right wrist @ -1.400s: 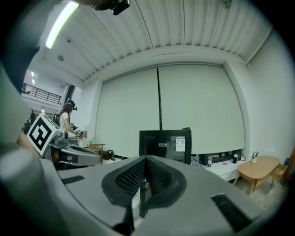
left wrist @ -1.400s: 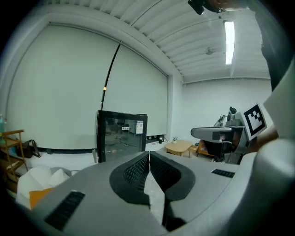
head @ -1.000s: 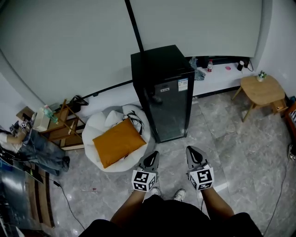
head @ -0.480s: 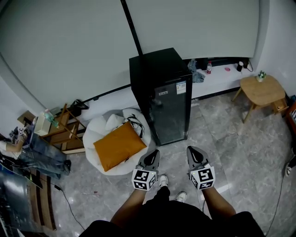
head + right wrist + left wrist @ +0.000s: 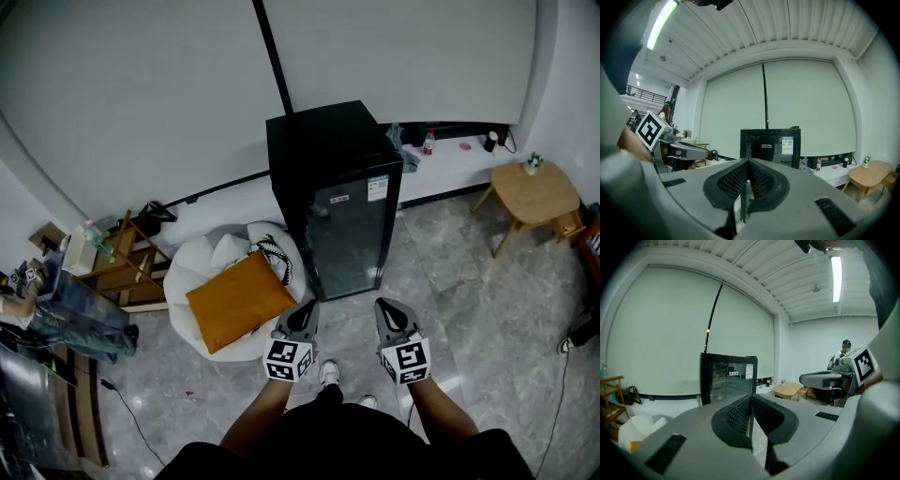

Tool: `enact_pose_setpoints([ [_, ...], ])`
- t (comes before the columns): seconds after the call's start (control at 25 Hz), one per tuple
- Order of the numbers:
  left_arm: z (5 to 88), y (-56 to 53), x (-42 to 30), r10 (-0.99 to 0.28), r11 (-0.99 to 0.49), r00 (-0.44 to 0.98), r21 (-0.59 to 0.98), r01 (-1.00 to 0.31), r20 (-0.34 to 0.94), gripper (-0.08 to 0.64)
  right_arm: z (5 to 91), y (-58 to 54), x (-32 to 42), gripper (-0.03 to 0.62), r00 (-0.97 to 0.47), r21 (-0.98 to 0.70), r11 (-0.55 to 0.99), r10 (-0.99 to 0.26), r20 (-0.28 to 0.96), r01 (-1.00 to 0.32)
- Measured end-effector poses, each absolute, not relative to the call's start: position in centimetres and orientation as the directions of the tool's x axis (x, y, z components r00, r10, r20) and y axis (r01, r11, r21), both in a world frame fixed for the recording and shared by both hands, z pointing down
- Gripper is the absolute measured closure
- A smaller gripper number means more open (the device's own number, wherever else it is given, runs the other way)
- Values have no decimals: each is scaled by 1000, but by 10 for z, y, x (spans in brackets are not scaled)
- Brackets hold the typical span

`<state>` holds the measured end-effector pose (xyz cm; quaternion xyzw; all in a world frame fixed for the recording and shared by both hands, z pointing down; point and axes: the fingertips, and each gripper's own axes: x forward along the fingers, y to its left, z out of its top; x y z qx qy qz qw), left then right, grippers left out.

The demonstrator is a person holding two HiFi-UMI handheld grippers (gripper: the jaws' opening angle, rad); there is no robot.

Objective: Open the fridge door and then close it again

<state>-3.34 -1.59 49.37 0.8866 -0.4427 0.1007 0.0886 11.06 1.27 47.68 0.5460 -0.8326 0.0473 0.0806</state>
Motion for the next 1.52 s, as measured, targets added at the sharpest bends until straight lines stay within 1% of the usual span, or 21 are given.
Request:
enact_pose_setpoints([
  [0.2, 496, -47, -43, -769, -587, 584, 75, -806, 261, 537, 474, -23, 97, 581, -404, 20, 413, -899, 169, -910],
  [0.88, 515, -146, -76, -787, -547, 545, 81, -833, 290, 537, 496, -107, 64, 581, -427, 5, 439, -877, 219, -899],
  [1.44, 537, -217, -95, -778, -549, 544, 82, -832, 315, 535, 522, -156, 42, 581, -436, -25, 447, -858, 272, -894],
  [1.48, 538, -221, -96, -776, -551, 547, 83, -830, 315, 524, 522, -159, 40, 581, -437, -27, 447, -857, 273, -894],
  [1.52, 540, -225, -96, -773, -554, 549, 84, -828, 316, 486, 524, -161, 39, 581, -437, -27, 448, -856, 275, -894],
])
